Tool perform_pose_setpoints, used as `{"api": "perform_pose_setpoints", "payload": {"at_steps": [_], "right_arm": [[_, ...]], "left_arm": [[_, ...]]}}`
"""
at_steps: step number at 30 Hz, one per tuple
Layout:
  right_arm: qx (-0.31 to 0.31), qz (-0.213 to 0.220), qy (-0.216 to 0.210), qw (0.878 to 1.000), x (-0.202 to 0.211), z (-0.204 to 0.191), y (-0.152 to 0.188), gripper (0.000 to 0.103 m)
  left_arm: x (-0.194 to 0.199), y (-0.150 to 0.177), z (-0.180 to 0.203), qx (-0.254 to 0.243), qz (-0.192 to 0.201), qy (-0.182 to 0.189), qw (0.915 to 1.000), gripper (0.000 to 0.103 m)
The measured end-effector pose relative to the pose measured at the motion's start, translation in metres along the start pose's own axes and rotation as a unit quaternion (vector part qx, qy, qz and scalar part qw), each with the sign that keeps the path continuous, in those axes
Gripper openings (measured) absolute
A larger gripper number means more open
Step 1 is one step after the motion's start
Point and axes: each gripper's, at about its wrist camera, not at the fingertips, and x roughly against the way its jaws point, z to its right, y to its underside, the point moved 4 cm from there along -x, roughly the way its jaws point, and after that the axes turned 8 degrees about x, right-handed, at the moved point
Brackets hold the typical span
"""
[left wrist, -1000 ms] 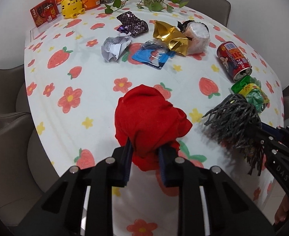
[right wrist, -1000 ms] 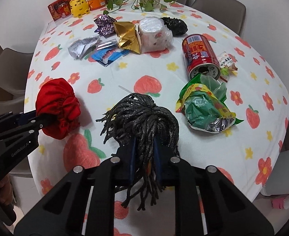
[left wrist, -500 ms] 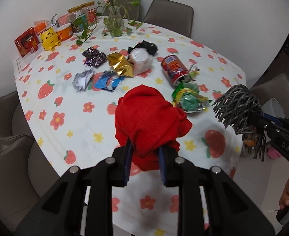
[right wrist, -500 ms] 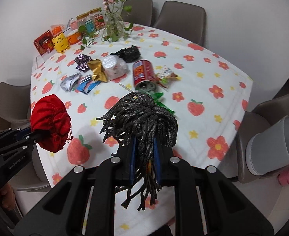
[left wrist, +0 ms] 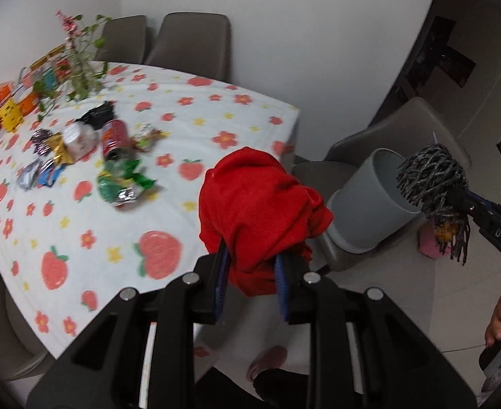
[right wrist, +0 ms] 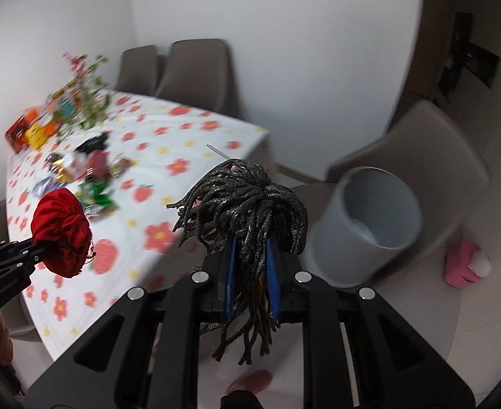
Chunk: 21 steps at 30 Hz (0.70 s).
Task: Collect trash
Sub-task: 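Carry the red ball and black scrubber over to the grey trash bin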
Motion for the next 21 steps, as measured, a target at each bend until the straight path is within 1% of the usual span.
{"api": "perform_pose_setpoints", "payload": {"at_steps": [3, 6, 10, 16, 18, 21], "right_arm": [[-0.034, 0.004, 0.028, 0.999, 0.012, 0.055, 0.010, 0.015], [-0.068, 0.008, 0.049, 0.996, 0.013, 0.101, 0.017, 0.015], [-0.110, 0.011, 0.070, 0.991, 0.007, 0.142, 0.017, 0.015], [-0.158, -0.004, 0.093, 0.983, -0.033, 0.199, 0.007, 0.016], [-0.179, -0.017, 0.087, 0.980, -0.054, 0.217, 0.000, 0.016], [-0.189, -0.036, 0.083, 0.978, -0.085, 0.233, -0.009, 0.016]], "left_arm": [[-0.014, -0.008, 0.069, -0.045, -0.001, 0.028, 0.9986, 0.024], [-0.028, -0.017, 0.128, -0.093, -0.002, 0.053, 0.9942, 0.025], [-0.060, -0.033, 0.191, -0.142, -0.022, 0.089, 0.9856, 0.025], [-0.128, -0.056, 0.271, -0.203, -0.063, 0.135, 0.9677, 0.026], [-0.152, -0.064, 0.290, -0.220, -0.079, 0.144, 0.9616, 0.027], [-0.179, -0.074, 0.317, -0.241, -0.096, 0.153, 0.9537, 0.028]]}}
